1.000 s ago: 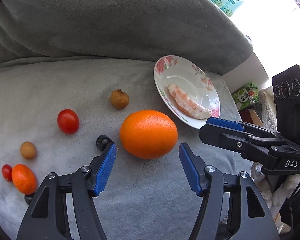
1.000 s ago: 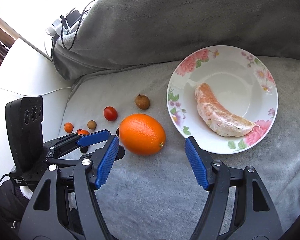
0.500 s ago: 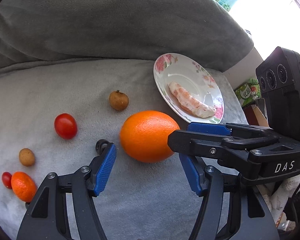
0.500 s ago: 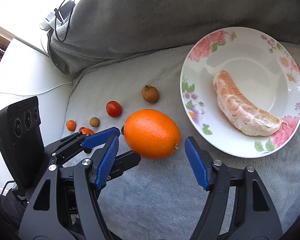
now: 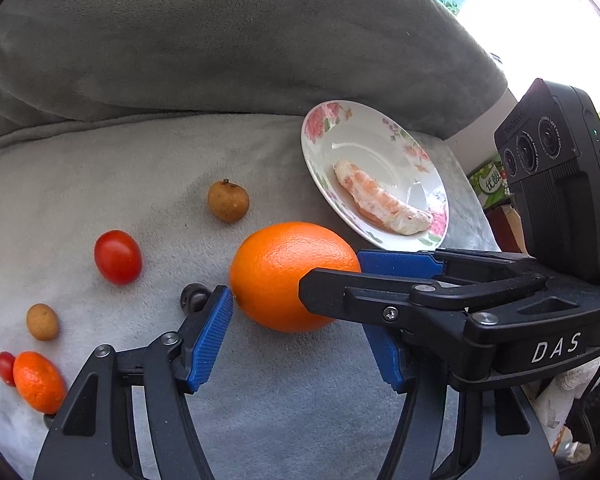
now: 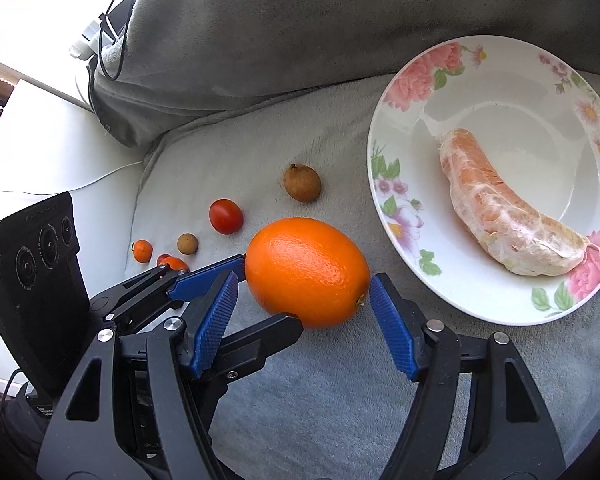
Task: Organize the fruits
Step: 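Move the left gripper to the large orange and close around it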
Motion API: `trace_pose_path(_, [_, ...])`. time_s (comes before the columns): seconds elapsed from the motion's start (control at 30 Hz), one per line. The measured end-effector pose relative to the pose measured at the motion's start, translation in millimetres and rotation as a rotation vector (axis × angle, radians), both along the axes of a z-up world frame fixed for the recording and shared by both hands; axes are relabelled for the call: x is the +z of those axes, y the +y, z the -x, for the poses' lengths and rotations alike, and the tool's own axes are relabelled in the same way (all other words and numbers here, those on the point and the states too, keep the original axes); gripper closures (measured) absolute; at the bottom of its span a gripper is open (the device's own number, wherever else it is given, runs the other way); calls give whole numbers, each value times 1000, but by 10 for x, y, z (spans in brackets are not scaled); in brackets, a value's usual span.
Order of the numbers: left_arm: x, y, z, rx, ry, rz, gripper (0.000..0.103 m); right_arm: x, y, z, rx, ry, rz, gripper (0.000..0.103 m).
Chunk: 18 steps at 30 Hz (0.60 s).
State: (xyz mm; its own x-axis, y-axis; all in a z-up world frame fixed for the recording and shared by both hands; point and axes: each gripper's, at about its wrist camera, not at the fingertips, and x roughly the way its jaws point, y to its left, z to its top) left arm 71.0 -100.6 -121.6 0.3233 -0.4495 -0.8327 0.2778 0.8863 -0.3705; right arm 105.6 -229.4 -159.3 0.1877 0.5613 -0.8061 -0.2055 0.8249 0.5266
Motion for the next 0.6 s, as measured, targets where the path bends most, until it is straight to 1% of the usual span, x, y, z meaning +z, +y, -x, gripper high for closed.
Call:
trace_pose_path(0.27, [-2,-22,-5,-20,-10,-3,39,-11,13,-15,8,-2,0,32])
trace_pose_path(0.37, [4,-34,0,-26,-19,-10,39,-20,1,-20,8,-2,3,33])
trace_pose_path(0.5, [24,-75,26,-33,-37,-31,40,-12,-15,-28,9,-14,28,39])
trace_pose_path(0.6, [33,-87,38,-32,-49,-36,40,-24,-33,-26,5,-15,22,40])
